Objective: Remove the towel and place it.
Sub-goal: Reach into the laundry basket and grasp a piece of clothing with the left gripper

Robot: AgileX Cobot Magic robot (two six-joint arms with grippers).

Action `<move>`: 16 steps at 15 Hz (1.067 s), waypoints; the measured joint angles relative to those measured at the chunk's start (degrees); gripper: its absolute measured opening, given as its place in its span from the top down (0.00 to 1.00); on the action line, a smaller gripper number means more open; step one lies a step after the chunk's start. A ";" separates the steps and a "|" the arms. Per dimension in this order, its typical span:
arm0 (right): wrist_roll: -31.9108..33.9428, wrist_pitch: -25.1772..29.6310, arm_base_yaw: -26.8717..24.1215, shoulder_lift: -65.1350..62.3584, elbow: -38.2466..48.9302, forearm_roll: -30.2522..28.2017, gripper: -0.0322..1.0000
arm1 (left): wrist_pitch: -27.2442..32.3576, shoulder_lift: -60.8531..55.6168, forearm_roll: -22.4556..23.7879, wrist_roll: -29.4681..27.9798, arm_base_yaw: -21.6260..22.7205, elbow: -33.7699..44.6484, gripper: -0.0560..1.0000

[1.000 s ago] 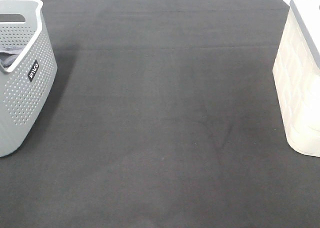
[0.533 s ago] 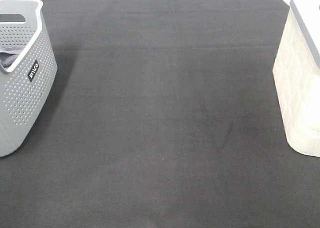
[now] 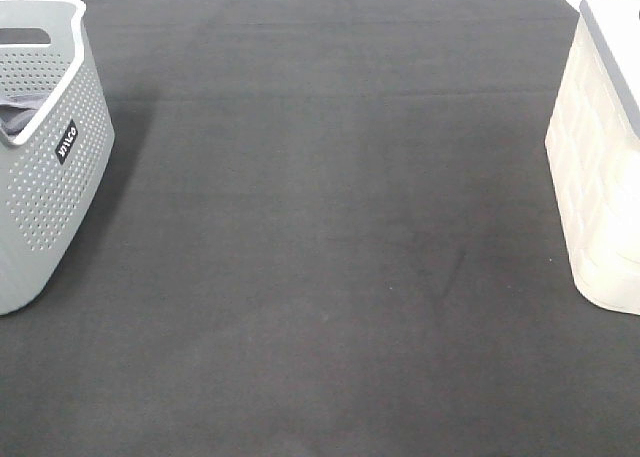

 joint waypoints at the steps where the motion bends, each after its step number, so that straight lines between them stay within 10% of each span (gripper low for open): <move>1: 0.00 0.00 0.00 0.00 0.00 0.00 0.33 | 0.00 0.00 0.00 0.00 0.00 0.00 0.02; 16: 0.00 0.00 0.00 0.00 0.00 0.00 0.33 | 0.00 0.00 0.00 0.40 0.00 0.00 0.02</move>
